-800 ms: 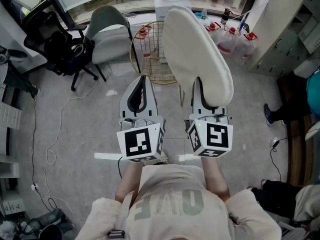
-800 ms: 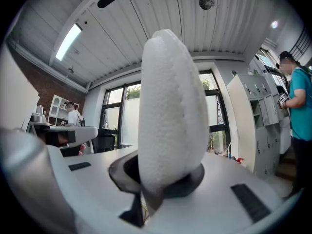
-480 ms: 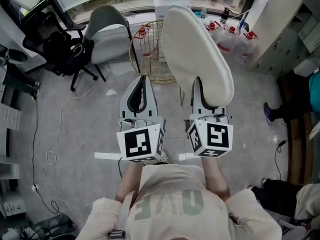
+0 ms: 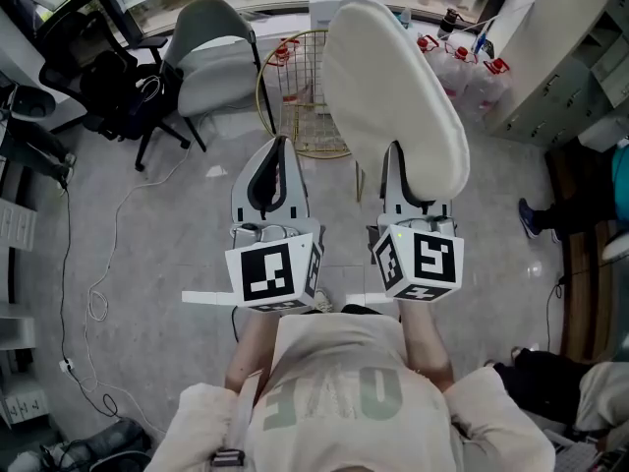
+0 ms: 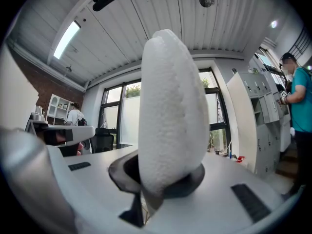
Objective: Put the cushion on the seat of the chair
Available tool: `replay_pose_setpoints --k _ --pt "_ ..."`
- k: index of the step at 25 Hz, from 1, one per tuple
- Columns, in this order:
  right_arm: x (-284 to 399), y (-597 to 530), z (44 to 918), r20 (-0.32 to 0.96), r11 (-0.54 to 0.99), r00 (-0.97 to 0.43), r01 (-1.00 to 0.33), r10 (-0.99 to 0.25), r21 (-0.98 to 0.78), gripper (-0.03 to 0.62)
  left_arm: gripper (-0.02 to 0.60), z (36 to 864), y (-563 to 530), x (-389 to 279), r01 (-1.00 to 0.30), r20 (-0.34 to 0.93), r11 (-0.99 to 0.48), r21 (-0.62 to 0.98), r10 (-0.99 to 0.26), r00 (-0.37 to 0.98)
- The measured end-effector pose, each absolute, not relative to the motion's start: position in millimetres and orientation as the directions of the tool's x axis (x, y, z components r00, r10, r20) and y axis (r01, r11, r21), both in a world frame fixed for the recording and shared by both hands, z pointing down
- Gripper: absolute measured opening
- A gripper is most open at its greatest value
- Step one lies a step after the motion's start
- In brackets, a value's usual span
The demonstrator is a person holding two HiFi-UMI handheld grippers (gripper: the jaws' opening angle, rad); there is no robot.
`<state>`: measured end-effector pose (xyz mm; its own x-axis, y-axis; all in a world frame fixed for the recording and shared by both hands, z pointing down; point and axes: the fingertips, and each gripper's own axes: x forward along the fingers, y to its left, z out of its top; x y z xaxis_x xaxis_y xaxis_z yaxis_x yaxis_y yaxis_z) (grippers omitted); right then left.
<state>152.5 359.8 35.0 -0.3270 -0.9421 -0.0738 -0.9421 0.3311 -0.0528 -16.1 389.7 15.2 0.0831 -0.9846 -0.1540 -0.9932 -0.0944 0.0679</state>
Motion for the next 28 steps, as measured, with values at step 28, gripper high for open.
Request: replay_pose_setpoints --k 28 --pt "127 154 66 -0.091 0.347 -0.339 -0.934 -0.936 -0.089 0.054 0.014 24 197 -44 -0.995 -0.158 -0.091 -0.049 -0.983 0.098"
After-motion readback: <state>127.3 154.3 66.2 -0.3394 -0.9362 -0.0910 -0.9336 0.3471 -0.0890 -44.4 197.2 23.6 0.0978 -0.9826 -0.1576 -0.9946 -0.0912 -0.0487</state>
